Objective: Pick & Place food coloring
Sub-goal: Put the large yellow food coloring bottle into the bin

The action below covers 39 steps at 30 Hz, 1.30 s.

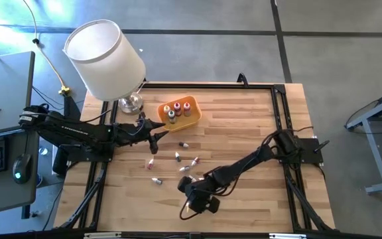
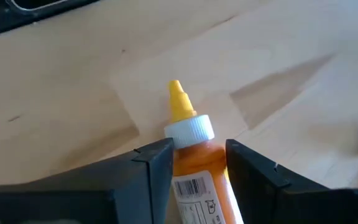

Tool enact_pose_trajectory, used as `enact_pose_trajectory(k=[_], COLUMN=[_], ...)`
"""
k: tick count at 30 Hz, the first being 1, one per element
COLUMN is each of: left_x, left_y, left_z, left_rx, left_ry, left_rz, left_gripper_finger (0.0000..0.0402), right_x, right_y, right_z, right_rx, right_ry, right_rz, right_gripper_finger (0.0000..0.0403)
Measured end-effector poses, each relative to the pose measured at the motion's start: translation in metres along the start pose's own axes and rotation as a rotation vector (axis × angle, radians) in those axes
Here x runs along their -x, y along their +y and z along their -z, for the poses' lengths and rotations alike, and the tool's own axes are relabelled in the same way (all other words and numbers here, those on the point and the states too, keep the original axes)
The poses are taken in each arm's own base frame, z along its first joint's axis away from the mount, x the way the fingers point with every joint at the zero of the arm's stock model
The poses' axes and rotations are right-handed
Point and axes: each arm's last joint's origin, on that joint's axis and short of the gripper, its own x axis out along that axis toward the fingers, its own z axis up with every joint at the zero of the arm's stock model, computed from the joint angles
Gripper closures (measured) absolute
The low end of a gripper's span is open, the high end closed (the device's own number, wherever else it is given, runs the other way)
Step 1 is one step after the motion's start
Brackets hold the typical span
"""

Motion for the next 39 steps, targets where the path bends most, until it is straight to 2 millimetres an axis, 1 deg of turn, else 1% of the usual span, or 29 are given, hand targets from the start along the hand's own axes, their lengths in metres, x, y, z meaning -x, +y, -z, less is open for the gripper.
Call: enact_pose_trajectory(k=[2,4,10,13,16,23,25,32,39], left_x=[0.0,0.0,0.0,0.0,0.0,0.0,0.0,0.0,0.0], left_y=[0.0,0.0,0.0,0.0,0.0,0.0,0.0,0.0,0.0], left_z=[0.0,0.0,0.0,0.0,0.0,0.0,0.0,0.0,0.0], left_rx=[-0.001,-0.002,-0.002,-0.002,-0.002,-0.007,-0.01,-0.01,-0.01], left_ry=[0.0,0.0,-0.001,-0.001,-0.001,-0.001,-0.001,-0.001,-0.001], left_rz=[0.0,-0.001,-0.004,-0.004,-0.004,-0.005,-0.005,-0.005,-0.006], left_gripper_finger=[0.0234,0.0234,0.0234,0.0234,0.0234,0.0234,0.0234,0.0234,0.0234], right_x=[-0.001,-0.001,0.002,0.004,0.005,0.005,0.008,0.015,0.015], right_y=[0.0,-0.004,-0.024,-0.033,-0.038,-0.044,-0.044,-0.042,-0.043], right_z=[0.004,0.007,0.022,0.031,0.035,0.036,0.035,0.028,0.025], right_rx=[0.012,0.007,-0.071,-0.095,-0.106,-0.11,-0.11,-0.101,-0.083], right_ry=[0.028,0.063,0.095,0.118,0.13,0.135,0.137,0.084,0.038], right_rz=[0.028,0.072,0.125,0.138,0.167,0.227,0.234,0.211,0.189], right_gripper_finger=[0.0264,0.0264,0.0264,0.0264,0.0264,0.0264,0.0264,0.0265,0.0265])
